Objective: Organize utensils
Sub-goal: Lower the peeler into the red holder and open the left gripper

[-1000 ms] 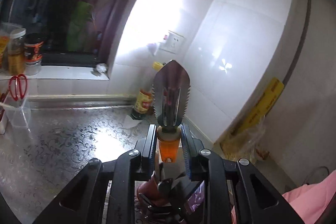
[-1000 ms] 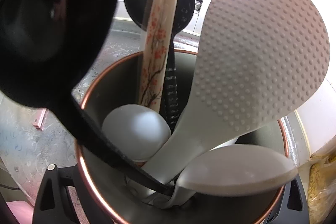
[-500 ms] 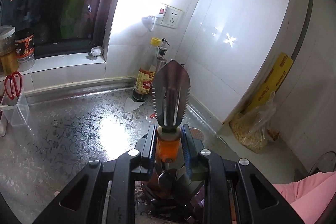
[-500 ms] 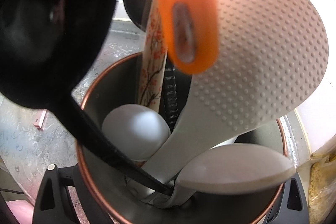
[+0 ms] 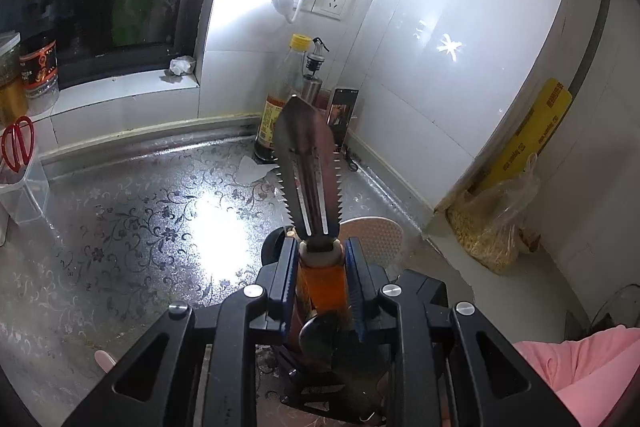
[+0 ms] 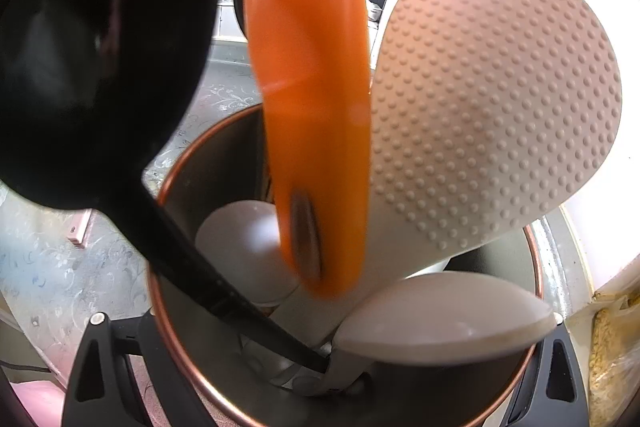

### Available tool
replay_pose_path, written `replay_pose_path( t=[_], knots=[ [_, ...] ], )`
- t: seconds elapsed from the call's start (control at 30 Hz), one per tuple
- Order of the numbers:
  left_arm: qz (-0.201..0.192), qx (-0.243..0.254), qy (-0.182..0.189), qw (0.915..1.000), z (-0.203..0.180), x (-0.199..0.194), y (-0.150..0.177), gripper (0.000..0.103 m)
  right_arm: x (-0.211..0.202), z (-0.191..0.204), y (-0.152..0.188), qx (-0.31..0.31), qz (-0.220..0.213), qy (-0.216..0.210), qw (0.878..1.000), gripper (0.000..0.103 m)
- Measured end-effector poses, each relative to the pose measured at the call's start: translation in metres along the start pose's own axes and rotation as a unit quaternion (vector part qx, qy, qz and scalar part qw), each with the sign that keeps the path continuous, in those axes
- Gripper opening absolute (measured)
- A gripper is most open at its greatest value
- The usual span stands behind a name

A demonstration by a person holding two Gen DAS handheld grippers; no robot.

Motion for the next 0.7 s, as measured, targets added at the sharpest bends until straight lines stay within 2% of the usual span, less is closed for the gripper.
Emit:
replay_pose_path(
  t=[0.13,0.2,0.27,0.47,0.57,0.7],
  knots=[
    [0.016,-0.011,-0.010,0.9998,0.004,0.006,0.003,0.028,0.000,0.000,0.000,0.000,0.000,0.000,1.000,0.096],
    [0.013,-0.018,-0.011,0.9997,0.006,0.005,0.004,0.036,-0.002,0.001,0.000,0.000,0.000,0.000,1.000,0.096],
    [0.008,-0.021,-0.010,0.9997,0.007,0.002,0.004,0.039,-0.003,0.002,0.001,0.000,0.000,0.000,1.000,0.096],
    [-0.001,-0.017,0.006,0.9998,0.002,-0.004,0.003,0.040,-0.002,0.002,0.001,0.000,0.000,0.000,1.000,0.096],
    [-0.001,-0.023,0.001,0.9997,0.005,-0.004,0.004,0.040,-0.002,0.001,0.000,-0.001,0.000,0.000,1.000,0.096],
    [-0.020,-0.038,-0.008,0.9990,0.015,-0.014,0.001,0.040,-0.001,0.001,0.000,-0.002,0.000,-0.001,1.000,0.096]
  ],
)
Point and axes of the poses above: each gripper's, at about its wrist camera, not at the fingertips, and x roughly the way its jaws point, z to its left, y to its underside, the point moved 1 cm from there along x, roughly the way its jaws point, and after that the axes turned 6 degrees about -y, right-handed, at the moved point
